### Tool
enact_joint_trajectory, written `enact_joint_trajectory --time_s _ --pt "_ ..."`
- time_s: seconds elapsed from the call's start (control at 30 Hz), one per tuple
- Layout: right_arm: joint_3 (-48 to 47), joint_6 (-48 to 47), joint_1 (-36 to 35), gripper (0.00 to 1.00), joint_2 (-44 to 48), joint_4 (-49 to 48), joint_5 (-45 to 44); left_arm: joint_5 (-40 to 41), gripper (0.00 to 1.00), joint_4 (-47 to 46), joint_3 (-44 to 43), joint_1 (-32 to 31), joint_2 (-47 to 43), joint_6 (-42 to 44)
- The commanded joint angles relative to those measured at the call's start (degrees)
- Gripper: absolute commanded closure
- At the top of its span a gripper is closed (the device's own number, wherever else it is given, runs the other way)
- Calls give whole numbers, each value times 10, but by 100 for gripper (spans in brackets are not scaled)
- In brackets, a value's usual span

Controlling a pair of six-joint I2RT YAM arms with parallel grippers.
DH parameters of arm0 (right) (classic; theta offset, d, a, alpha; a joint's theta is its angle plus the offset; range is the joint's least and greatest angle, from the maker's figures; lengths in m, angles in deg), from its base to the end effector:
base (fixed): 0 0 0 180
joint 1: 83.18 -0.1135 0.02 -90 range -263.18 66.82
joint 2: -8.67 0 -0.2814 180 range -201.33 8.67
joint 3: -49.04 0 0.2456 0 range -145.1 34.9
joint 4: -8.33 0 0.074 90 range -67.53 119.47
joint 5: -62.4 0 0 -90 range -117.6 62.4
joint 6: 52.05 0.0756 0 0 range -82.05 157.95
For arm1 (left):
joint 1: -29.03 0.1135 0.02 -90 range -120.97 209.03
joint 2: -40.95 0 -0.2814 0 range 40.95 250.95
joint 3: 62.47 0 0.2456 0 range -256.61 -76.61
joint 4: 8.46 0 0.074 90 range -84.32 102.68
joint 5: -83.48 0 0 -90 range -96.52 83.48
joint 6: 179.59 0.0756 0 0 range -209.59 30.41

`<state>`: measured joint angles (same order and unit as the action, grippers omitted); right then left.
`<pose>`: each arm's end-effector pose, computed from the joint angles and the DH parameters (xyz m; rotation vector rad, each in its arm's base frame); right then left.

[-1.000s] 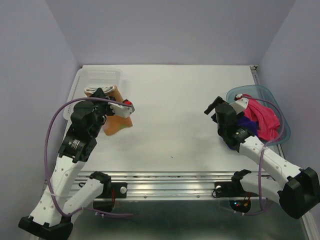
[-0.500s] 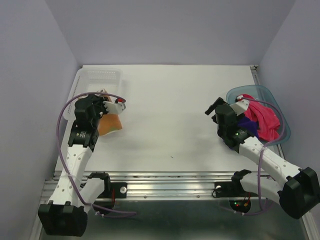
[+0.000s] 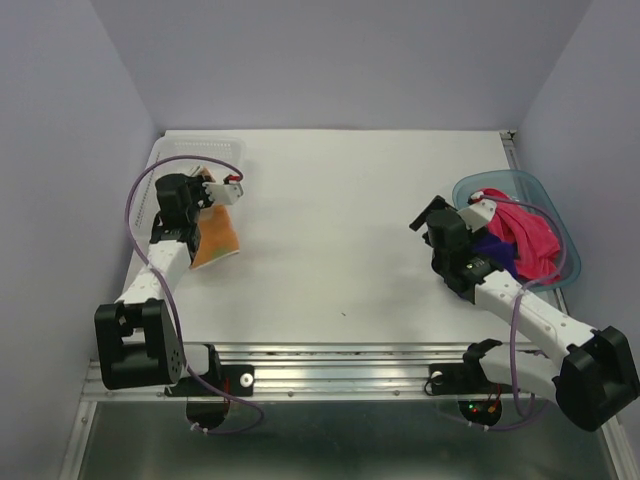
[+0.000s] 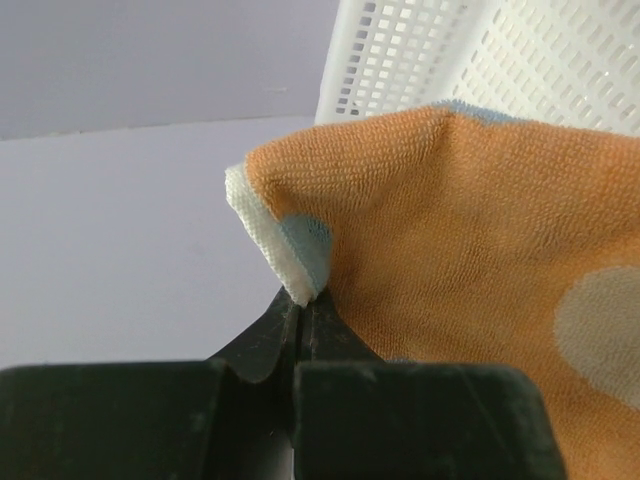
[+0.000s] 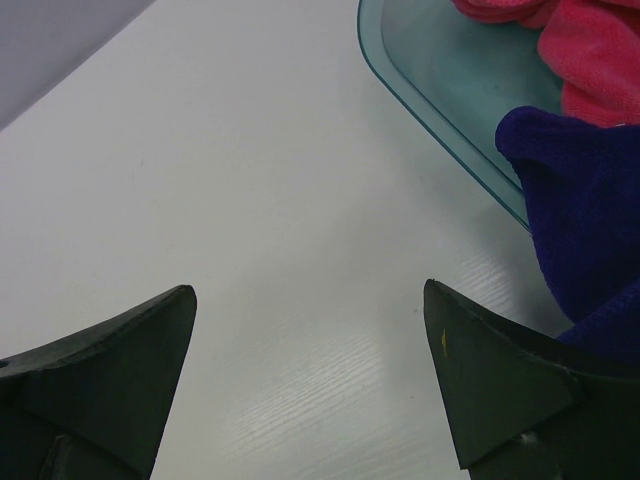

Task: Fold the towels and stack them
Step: Neatly place the folded towel into the bin

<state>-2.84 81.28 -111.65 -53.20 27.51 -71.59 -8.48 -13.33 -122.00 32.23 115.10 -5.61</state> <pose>0.2372 0.0689 0.2565 0.6841 1.8038 0.0320 0.3278 0.0157 0.2969 1.2315 1.4059 1.0628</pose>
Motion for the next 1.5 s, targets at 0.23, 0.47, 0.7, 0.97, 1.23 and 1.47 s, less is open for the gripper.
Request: enact_joint_trajectory --time_s 0.23,0.47,0.7,0.97,1.23,1.47 --pt "17 6 4 0 10 -37 -30 -75 100 -111 -28 44 82 41" --pt "14 8 4 0 0 -42 -36 -151 100 -118 -35 89 122 71" --pt "8 8 4 0 -13 -41 -34 -240 100 -157 -34 118 149 91" --pt "10 12 4 0 -9 -37 -29 -259 100 -235 -18 118 202 114" --pt "9 13 4 0 -15 -37 -26 -275 100 -285 -7 118 233 124" --pt "4 12 4 0 -27 -35 -25 -305 99 -316 6 118 246 136"
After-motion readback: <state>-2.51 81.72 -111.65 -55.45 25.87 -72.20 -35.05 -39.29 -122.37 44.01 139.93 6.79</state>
